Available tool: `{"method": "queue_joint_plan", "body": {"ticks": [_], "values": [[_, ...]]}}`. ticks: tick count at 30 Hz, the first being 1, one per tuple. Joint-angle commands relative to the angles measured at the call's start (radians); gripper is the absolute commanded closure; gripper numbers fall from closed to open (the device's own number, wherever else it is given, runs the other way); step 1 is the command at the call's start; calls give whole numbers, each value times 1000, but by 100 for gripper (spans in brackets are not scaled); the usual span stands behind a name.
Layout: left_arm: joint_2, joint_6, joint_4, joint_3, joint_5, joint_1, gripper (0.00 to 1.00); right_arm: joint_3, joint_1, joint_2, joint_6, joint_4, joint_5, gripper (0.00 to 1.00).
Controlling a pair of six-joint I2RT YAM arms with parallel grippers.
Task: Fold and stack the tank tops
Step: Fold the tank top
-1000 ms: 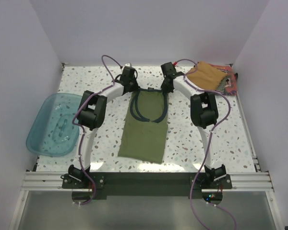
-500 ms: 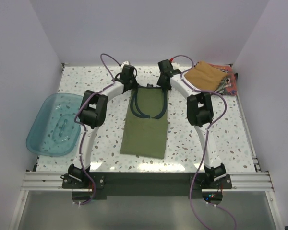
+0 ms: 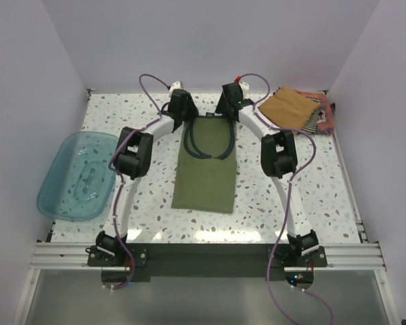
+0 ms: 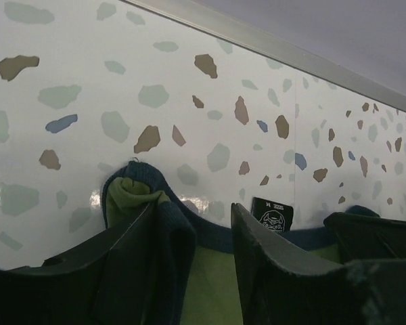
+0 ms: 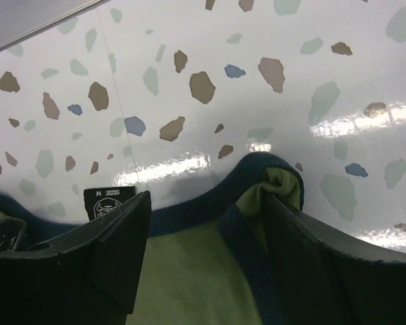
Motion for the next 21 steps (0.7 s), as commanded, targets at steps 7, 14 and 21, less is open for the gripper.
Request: {"method": "queue_joint_plan", "body": {"ticks": [7,14,21], "values": [[36,56,258,38,129,28,34,-18,-24,30,-49,149,-85,24],[-21,70,353,-17,152,31,31,-157,-39,-75,-39,279,-114,22],[-50,58,363,-25,170,34,30,-169,-41,-123,-11,289,-139,21]]}}
